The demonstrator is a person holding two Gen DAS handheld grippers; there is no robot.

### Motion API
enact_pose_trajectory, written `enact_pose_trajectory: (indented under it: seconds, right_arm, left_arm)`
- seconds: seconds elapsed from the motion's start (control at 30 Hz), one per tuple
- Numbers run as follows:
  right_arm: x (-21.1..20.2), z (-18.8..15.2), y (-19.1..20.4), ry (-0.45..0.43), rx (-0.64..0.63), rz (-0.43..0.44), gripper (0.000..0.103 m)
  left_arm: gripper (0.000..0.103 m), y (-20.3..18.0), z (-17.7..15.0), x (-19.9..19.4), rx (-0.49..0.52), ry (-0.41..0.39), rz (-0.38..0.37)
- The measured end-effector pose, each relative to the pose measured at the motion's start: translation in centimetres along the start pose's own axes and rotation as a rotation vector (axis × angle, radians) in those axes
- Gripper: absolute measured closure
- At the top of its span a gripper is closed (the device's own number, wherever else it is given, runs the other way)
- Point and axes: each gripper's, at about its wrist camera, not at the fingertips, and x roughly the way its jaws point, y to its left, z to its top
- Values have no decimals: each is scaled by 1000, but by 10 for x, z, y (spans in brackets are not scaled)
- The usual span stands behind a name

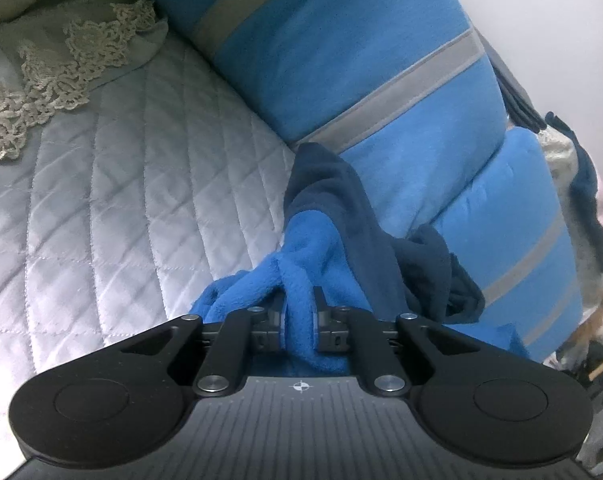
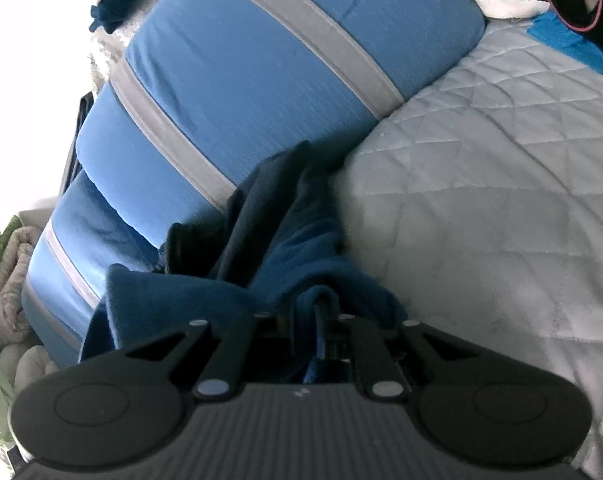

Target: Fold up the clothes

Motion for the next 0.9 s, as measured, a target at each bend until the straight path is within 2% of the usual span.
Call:
enact_pose_trajectory:
  seconds: [0.1,0.13,0.17,0.2,0.23,0.27,0.33,0.4,0.43,0.47,0.57,0.67,0.77,0.9]
  right_arm:
    - [-2,0,-1,-6,8,2,90]
    - [-3,0,-1,-8,11,3,83]
    - [-4,0,-2,-11,15,5,65]
    - [-7,0,-2,-23,28,10,61]
    - [-10,0,-3,-34,41,15,47]
    - [-12,1,-3,-49,53,20,27]
    - [-24,1,-1,-128,62,18,0]
    - [-34,2,1,-185,63,18,1]
    - [-37,2,3,-187,64,25,1]
    - [-39,3,4,-190,66,31,1]
    - [-42,-1,9,-181,87,29,1]
    - [-43,-6,16,-165,84,4,1]
    - [-47,-13,23,-153,62,-33,1]
    - [-55,-23,31,-141,49,-89,1]
  left_arm:
    - [90,-2,0,0,5,-3,2]
    - [88,-3,1,1,-1,0,1]
    - [86,-2,2,1,-14,3,-6]
    - [79,-1,4,-1,-31,1,-21]
    - [74,0,5,-2,-49,-2,-37]
    - [66,1,6,-5,-64,-10,-58]
    - [55,1,7,-10,-79,-30,-95]
    - [43,-2,7,-17,-79,-51,-126]
    - [39,-5,6,-22,-64,-81,-127]
    - [30,-9,5,-28,-48,-113,-125]
    - [26,-25,2,-46,72,-223,-79]
    - [26,-37,-4,-58,176,-252,-40]
    - [26,-40,-12,-63,186,-205,9]
    - [26,-30,-19,-64,101,-93,38]
